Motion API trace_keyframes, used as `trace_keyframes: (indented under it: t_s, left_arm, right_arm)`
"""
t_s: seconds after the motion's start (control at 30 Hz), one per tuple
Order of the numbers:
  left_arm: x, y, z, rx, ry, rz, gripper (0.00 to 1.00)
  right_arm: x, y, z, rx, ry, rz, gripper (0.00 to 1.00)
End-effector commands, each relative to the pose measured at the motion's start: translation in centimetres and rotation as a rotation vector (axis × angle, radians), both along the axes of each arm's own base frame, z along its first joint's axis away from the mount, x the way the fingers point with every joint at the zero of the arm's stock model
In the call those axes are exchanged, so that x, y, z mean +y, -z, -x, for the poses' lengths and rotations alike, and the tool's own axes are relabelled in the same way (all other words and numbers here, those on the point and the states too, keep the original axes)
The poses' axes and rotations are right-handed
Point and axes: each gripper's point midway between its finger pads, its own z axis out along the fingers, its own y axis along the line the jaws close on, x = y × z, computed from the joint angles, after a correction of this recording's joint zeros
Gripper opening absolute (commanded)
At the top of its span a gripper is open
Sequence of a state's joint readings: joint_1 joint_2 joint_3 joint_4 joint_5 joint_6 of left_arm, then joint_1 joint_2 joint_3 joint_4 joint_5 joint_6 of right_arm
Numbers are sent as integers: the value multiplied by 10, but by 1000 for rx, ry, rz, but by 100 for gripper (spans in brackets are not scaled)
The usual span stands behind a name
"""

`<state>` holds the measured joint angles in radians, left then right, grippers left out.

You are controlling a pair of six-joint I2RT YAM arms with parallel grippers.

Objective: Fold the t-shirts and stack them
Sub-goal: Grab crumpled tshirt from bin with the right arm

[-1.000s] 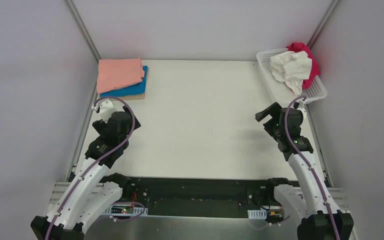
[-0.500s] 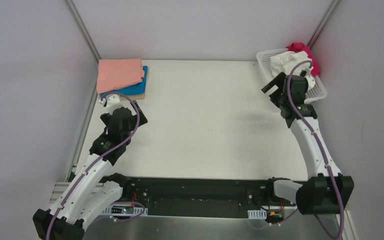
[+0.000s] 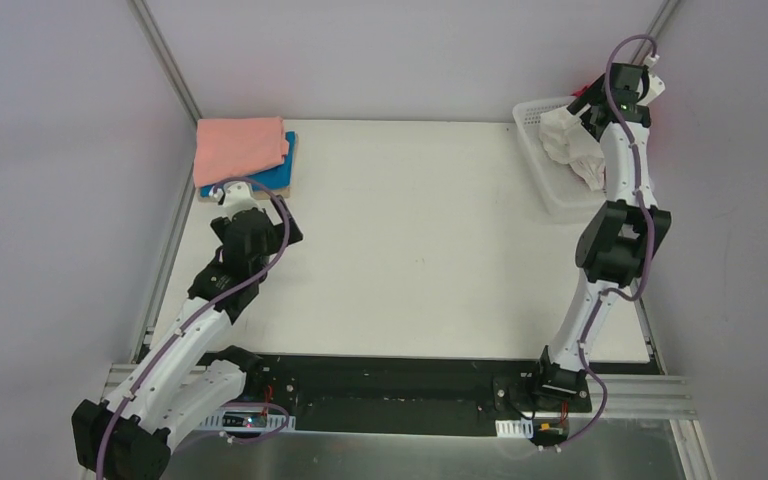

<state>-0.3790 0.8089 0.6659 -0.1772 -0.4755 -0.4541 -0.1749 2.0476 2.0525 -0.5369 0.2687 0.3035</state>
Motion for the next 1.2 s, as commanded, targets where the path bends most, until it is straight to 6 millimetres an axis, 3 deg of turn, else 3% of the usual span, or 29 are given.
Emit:
trace_keyframes:
  t_s: [0.0, 0.17, 0.3, 0.5, 0.63, 0.77, 0.9, 1.03, 1.17]
  left_arm:
    - [-5, -8, -11, -38, 18, -8, 100]
    - [-8, -6, -18, -18, 18, -18, 100]
    - [-10, -5, -24, -3, 21, -21, 100]
    - [-11, -6, -22, -8, 30, -17, 100]
    - [-9, -10, -15, -32, 31, -3, 100]
    - [-7, -15, -5, -68, 32, 28, 100]
    - [-5, -18, 4, -101, 25, 68, 100]
    - [-7, -14, 13, -114, 43, 110, 100]
    - [-6, -13, 22, -119, 44, 131, 100]
  right_arm:
    - [-14, 8, -35, 2, -24, 29, 99]
    - [-20, 35, -75, -98, -19, 26, 96]
    - [-20, 33, -88, -180, -13, -15, 68]
    - [-22, -6, -90, -280, -39, -38, 2]
    - [-9, -57, -74, -344, -97, -69, 0]
    - [34, -120, -43, -414, -260, -139, 0]
    - [86, -193, 5, -532, -405, -122, 0]
    - [149, -233, 49, -602, -560, -103, 0]
    - [229, -270, 100, -663, -796, -142, 0]
